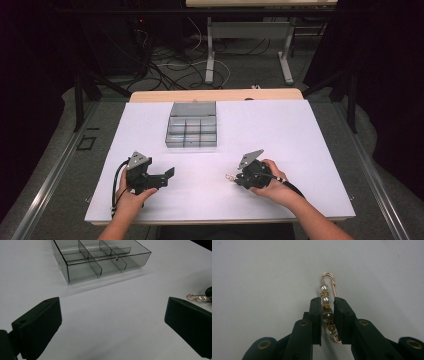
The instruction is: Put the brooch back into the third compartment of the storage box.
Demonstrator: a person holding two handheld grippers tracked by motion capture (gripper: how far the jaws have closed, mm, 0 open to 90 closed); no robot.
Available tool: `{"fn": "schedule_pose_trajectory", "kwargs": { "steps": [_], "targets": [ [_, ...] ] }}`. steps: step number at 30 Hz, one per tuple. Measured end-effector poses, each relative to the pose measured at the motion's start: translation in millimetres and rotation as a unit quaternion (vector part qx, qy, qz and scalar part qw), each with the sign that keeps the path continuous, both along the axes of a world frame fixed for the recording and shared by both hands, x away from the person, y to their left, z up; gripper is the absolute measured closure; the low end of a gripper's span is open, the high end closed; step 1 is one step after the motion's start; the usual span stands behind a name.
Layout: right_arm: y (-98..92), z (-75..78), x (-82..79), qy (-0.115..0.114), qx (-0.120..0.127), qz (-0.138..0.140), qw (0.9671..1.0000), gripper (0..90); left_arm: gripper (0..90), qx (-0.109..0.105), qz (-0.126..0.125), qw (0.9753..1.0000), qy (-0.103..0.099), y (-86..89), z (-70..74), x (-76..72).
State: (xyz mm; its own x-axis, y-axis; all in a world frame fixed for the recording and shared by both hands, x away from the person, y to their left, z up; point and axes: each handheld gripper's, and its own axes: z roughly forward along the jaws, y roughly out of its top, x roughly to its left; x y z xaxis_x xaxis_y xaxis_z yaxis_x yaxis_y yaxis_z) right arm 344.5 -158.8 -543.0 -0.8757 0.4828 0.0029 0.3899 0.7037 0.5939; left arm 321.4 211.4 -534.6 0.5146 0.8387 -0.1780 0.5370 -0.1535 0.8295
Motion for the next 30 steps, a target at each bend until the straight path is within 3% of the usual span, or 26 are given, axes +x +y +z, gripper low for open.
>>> {"fn": "schedule_pose_trajectory", "kwargs": {
  "steps": [15, 23, 30],
  "targets": [
    [-0.2, -1.3, 1.8, 0.015, 0.000, 0.004, 0.9999, 80.4, 1.4, 0.000, 0.001, 1.0000, 0.001, 0.5, 0.4, -0.2],
    [0.5, -1.1, 1.1, 0.002, -0.003, 0.006, 1.0000, 80.8, 1.5, 0.001, 0.001, 1.0000, 0.000, 0.9, 0.4, -0.1],
    [0.2, 0.5, -1.5, 0.005, 0.003, 0.007, 1.0000, 80.8, 1.6, 0.001, 0.002, 1.0000, -0.001, 1.2, 0.4, 0.1]
  ]
}}
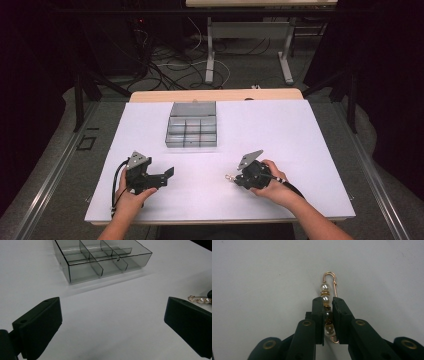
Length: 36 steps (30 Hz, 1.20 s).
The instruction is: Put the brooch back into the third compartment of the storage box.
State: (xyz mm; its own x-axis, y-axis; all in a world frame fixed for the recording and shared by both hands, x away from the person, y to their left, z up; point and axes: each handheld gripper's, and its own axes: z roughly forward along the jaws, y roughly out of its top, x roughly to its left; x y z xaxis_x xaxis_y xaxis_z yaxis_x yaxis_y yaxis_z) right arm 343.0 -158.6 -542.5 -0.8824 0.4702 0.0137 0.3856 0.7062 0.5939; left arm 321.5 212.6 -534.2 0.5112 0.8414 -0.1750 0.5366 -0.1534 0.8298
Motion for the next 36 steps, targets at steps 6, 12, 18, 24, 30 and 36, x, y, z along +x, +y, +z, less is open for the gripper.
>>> {"fn": "schedule_pose_trajectory", "kwargs": {
  "steps": [6, 12, 18, 24, 30, 36],
  "targets": [
    [-1.2, 2.6, -0.5, -0.004, 0.008, -0.005, 0.9999, 80.9, 1.7, -0.002, 0.002, 1.0000, 0.001, 0.4, 0.1, -0.1],
    [-1.6, 5.1, -1.3, -0.011, 0.012, -0.010, 0.9998, 80.9, 1.7, -0.002, 0.002, 1.0000, 0.002, 0.4, 0.1, -0.1],
    [-3.2, 9.8, -0.9, -0.014, 0.022, -0.010, 0.9996, 81.0, 1.7, -0.004, 0.003, 1.0000, 0.002, 1.0, 0.1, 0.1],
    [-3.3, 14.0, -0.1, -0.017, 0.026, -0.017, 0.9994, 81.0, 1.7, -0.004, 0.002, 1.0000, 0.002, 0.6, 0.1, 0.0],
    [-3.5, 18.6, 1.6, -0.019, 0.029, -0.019, 0.9992, 81.0, 1.8, -0.004, 0.003, 1.0000, 0.003, 0.9, -0.1, 0.2],
    [-4.6, 24.2, 2.8, -0.018, 0.033, -0.025, 0.9990, 81.0, 1.7, -0.005, 0.002, 1.0000, 0.003, 0.7, -0.1, 0.3]
  ]
}}
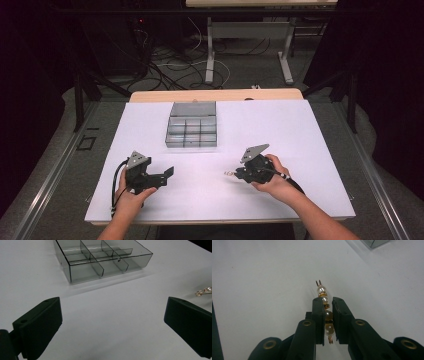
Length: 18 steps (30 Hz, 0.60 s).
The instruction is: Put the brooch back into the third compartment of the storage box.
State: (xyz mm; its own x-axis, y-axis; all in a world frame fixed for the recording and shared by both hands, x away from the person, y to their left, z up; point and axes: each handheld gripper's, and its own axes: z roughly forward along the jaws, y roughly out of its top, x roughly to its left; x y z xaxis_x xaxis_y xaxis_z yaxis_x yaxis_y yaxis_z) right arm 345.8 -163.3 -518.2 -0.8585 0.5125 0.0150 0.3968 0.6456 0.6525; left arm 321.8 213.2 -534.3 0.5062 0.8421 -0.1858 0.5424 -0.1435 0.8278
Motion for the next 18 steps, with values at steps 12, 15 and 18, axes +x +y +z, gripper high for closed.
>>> {"fn": "schedule_pose_trajectory", "kwargs": {
  "steps": [12, 15, 18],
  "targets": [
    [-3.4, 9.5, 8.4, -0.005, 0.014, -0.011, 0.9998, 81.0, 1.7, 0.000, 0.000, 1.0000, 0.000, 0.1, -0.2, 0.2],
    [-3.9, 10.8, 9.6, -0.001, 0.017, -0.014, 0.9998, 81.0, 1.7, 0.000, 0.000, 1.0000, 0.000, 0.0, -0.1, 0.2],
    [-4.6, 13.1, 13.0, -0.007, 0.019, -0.014, 0.9997, 81.0, 1.7, 0.000, 0.000, 1.0000, 0.000, 0.1, -0.1, 0.2]
  ]
}}
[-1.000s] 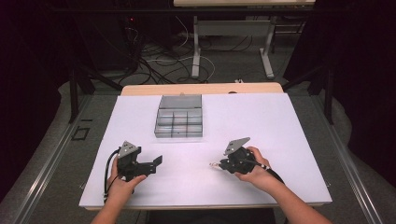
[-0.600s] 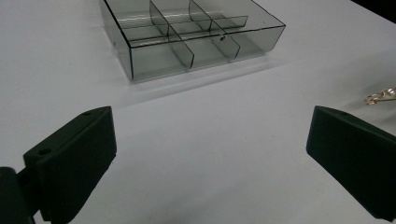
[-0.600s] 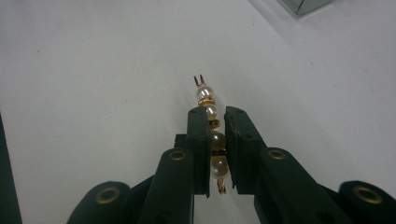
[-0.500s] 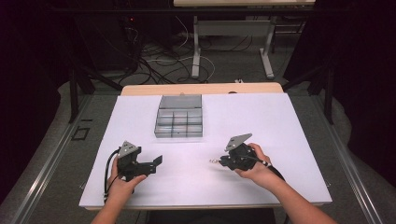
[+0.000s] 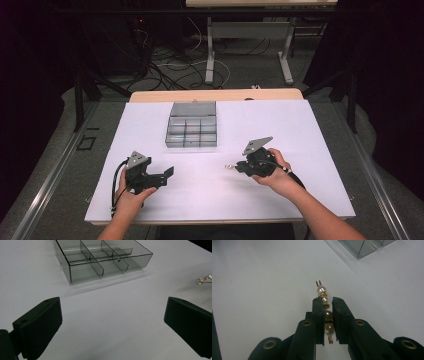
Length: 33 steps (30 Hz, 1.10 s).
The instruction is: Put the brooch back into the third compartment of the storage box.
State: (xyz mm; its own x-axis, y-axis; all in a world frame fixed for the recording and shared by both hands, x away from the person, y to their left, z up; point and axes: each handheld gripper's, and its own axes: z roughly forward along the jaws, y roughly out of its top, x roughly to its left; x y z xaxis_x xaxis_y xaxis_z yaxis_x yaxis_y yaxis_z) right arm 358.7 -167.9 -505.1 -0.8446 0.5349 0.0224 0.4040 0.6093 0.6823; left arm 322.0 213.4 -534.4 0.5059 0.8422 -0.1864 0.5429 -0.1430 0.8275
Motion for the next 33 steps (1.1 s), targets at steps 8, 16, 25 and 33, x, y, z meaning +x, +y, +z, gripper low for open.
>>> {"fn": "schedule_pose_trajectory", "kwargs": {
  "steps": [8, 16, 25, 33],
  "targets": [
    [2.3, 12.7, 4.9, -0.002, 0.007, -0.007, 0.9999, 81.0, 1.7, 0.000, -0.001, 1.0000, 0.000, -0.1, 0.0, 0.1],
    [6.8, 22.2, 11.4, -0.005, 0.010, -0.017, 0.9998, 81.0, 1.7, 0.001, -0.001, 1.0000, -0.001, 0.4, 0.0, 0.3],
    [10.0, 31.2, 19.9, -0.013, 0.017, -0.028, 0.9994, 81.0, 1.7, 0.002, -0.002, 1.0000, -0.001, 0.8, 0.1, 0.6],
    [15.1, 37.3, 29.7, -0.018, 0.019, -0.047, 0.9985, 81.0, 1.7, 0.002, -0.002, 1.0000, -0.001, 1.0, 0.2, 1.0]
  ]
}}
